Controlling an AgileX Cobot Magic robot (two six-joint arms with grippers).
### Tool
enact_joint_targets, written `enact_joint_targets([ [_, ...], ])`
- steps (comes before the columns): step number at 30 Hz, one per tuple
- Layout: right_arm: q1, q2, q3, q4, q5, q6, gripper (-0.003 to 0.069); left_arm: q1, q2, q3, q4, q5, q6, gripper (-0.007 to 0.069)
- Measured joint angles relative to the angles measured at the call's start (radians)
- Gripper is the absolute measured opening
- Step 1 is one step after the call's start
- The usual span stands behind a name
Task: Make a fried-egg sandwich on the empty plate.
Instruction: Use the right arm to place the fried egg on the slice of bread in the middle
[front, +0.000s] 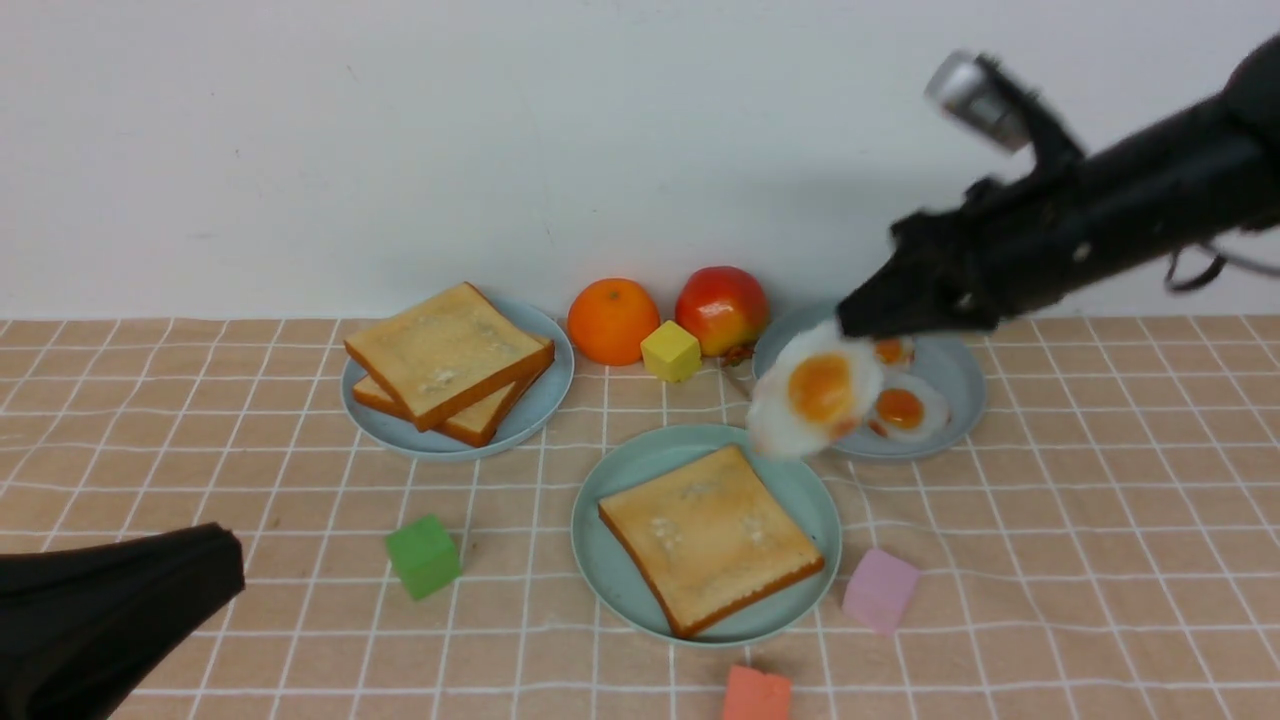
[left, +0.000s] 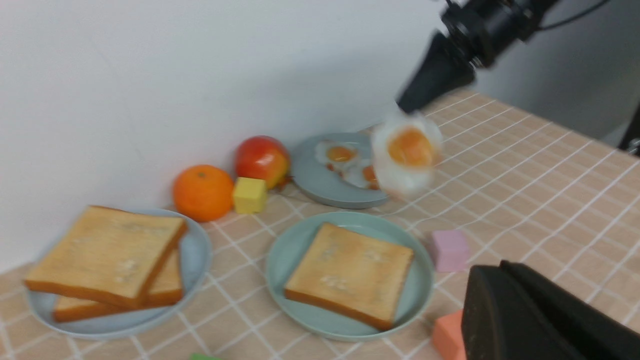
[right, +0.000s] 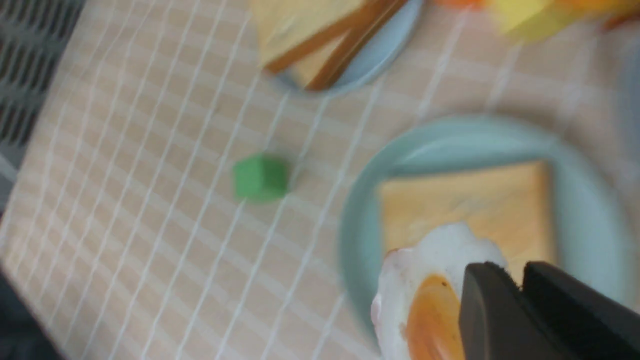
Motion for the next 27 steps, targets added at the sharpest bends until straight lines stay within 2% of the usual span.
enact_joint_targets([
  [4, 0.05, 0.02, 0.083, 0.05, -0.086, -0.029, 0.0077, 0.0, 0.0, 0.0, 0.022, 0.006, 0.0, -0.001],
  [10, 0.089, 0.076, 0.098, 0.122, -0.154, -0.055, 0.0077, 0.0, 0.0, 0.0, 0.026, 0.015, 0.0, -0.001],
  [20, 0.102, 0.188, 0.098, 0.158, -0.219, -0.05, 0.0087, 0.0, 0.0, 0.0, 0.026, 0.025, 0.0, -0.0003],
  [23, 0.102, 0.212, 0.098, 0.163, -0.243, -0.021, 0.0134, 0.0, 0.0, 0.0, 0.026, 0.026, 0.0, -0.0002],
  [27, 0.096, 0.216, 0.098, 0.143, -0.259, -0.001, 0.0309, 0.0, 0.0, 0.0, 0.026, 0.026, 0.0, 0.0001],
])
